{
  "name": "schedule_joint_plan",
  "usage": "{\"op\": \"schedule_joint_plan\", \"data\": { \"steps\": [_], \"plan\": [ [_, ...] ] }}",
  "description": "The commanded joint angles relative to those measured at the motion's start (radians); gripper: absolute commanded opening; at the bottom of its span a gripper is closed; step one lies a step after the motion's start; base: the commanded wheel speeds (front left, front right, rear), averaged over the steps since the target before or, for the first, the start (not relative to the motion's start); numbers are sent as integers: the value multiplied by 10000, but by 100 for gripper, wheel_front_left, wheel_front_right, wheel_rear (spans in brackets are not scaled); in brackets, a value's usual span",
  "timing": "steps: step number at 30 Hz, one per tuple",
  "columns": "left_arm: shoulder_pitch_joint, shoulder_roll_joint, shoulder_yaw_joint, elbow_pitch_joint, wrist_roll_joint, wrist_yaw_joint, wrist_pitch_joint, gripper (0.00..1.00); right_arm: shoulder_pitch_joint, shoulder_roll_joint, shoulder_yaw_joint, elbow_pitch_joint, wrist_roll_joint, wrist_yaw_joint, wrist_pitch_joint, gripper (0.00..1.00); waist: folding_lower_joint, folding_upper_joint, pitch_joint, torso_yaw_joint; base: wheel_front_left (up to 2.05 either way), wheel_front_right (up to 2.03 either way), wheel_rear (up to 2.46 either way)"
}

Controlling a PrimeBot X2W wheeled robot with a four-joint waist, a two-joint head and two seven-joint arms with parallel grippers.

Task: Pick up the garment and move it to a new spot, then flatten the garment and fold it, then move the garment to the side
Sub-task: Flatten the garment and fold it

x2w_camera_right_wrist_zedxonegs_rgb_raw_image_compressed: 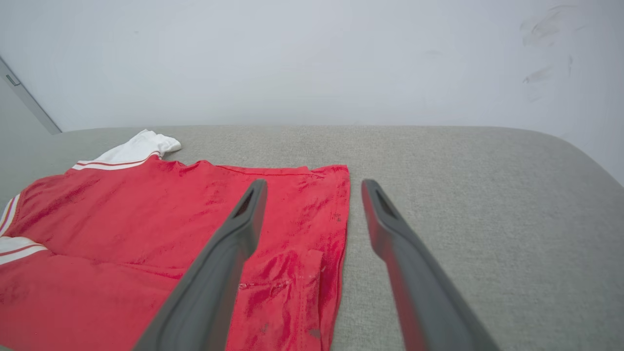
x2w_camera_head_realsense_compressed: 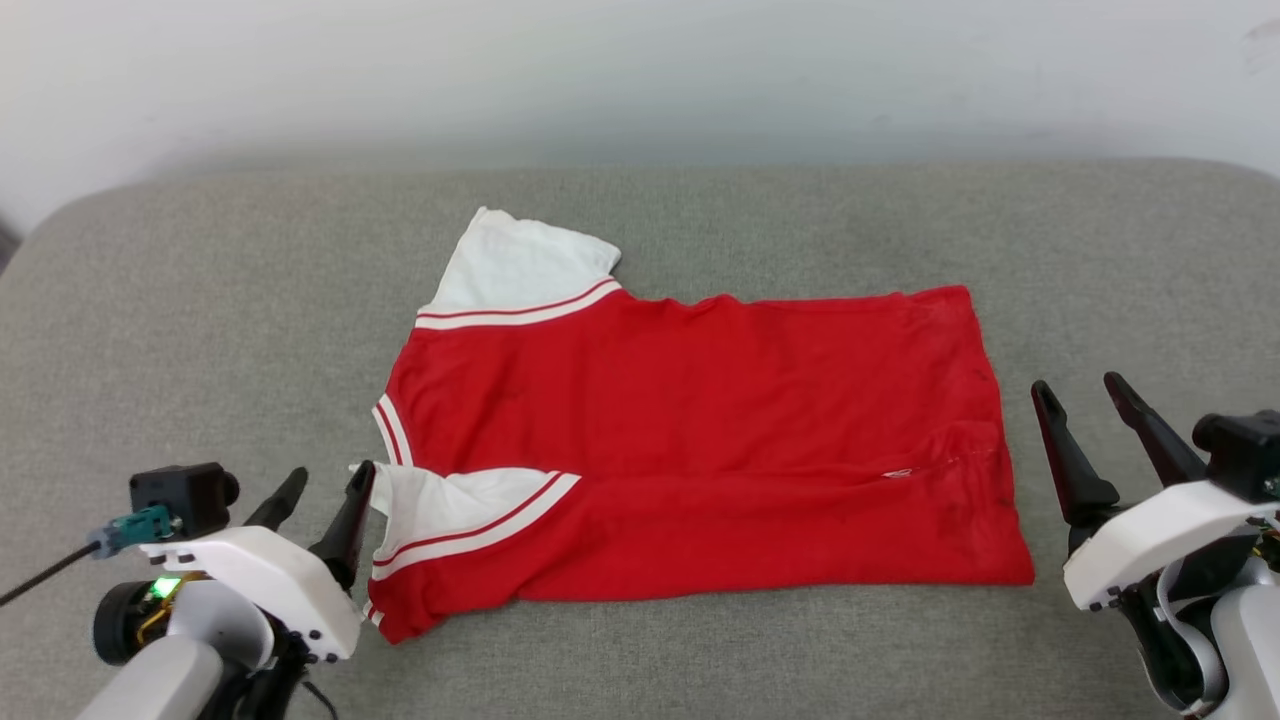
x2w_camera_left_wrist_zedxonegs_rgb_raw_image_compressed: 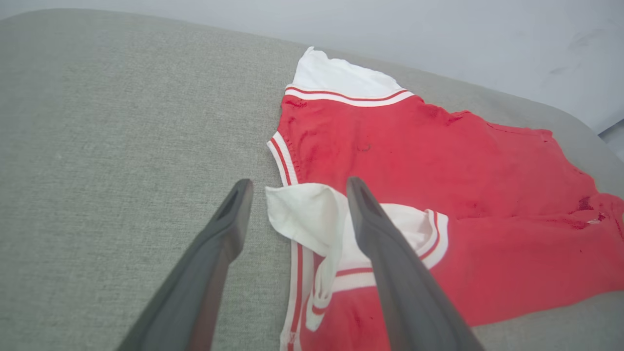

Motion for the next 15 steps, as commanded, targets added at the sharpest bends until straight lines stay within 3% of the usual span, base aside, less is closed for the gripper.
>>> {"op": "schedule_joint_plan", "data": {
  "steps": [1, 9, 15],
  "plan": [
    [242, 394, 64, -569, -39, 295, 349, 100, 357, 169, -268, -440, -295, -6, -181, 100, -1, -1, -383, -134, 0, 0, 0],
    [547, 2003, -239, -2719, -653, 943, 3281, 100, 1480, 1029, -1065, -2476, -1136, -6, 268, 100, -1, -1, -390, -489, 0, 0, 0],
    [883, 2454, -392, -2881, -1584, 1580, 5115, 100, 1932, 1486, -1167, -3855, -1506, -6, 570, 100, -1, -1, 228, -986, 0, 0, 0]
  ]
}}
